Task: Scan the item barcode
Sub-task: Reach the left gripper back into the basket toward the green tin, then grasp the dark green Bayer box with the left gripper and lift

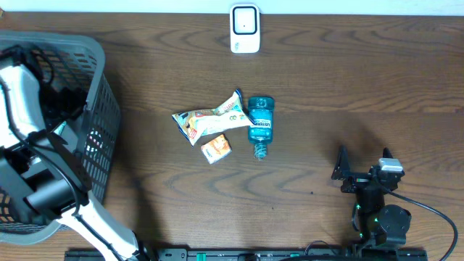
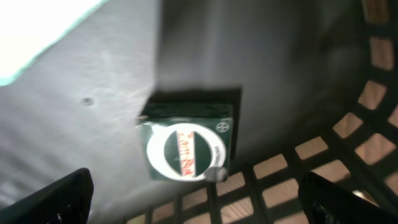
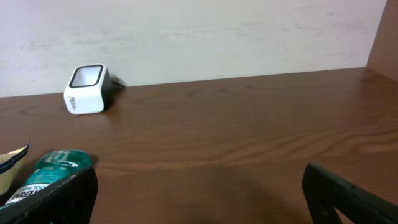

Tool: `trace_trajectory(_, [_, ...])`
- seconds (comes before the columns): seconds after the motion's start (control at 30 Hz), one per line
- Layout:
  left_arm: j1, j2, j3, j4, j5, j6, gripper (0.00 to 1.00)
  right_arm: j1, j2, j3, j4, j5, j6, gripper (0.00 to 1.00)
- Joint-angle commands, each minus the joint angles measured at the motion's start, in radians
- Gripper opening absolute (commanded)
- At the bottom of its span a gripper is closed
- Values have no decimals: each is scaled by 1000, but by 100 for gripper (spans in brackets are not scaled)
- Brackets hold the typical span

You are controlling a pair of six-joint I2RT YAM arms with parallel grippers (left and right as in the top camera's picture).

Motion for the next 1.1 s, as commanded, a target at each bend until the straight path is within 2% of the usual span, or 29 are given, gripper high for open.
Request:
trace_trajectory(0.0, [-34, 26, -41, 4, 7, 27, 98, 2, 0, -2, -3, -1, 5, 99])
trace_trajectory(0.33, [-45, 27, -290, 185, -19, 23, 98, 2, 0, -2, -3, -1, 5, 99])
trace_trajectory(0.53, [-45, 27, -375, 270, -19, 23, 99, 2, 0, -2, -3, -1, 5, 99])
trace_trajectory(0.67, [-43, 16, -372, 269, -33, 23, 73, 2, 0, -2, -3, -1, 5, 99])
trace_trajectory(0.9, [-27, -89, -333, 243, -80, 23, 54, 2, 0, -2, -3, -1, 5, 99])
trace_trajectory(0.97, [-12, -144, -321, 244, -84, 23, 46, 2, 0, -2, -3, -1, 5, 99])
trace_trajectory(1.07, [18, -236, -313, 246, -84, 8, 44, 2, 0, -2, -3, -1, 5, 99])
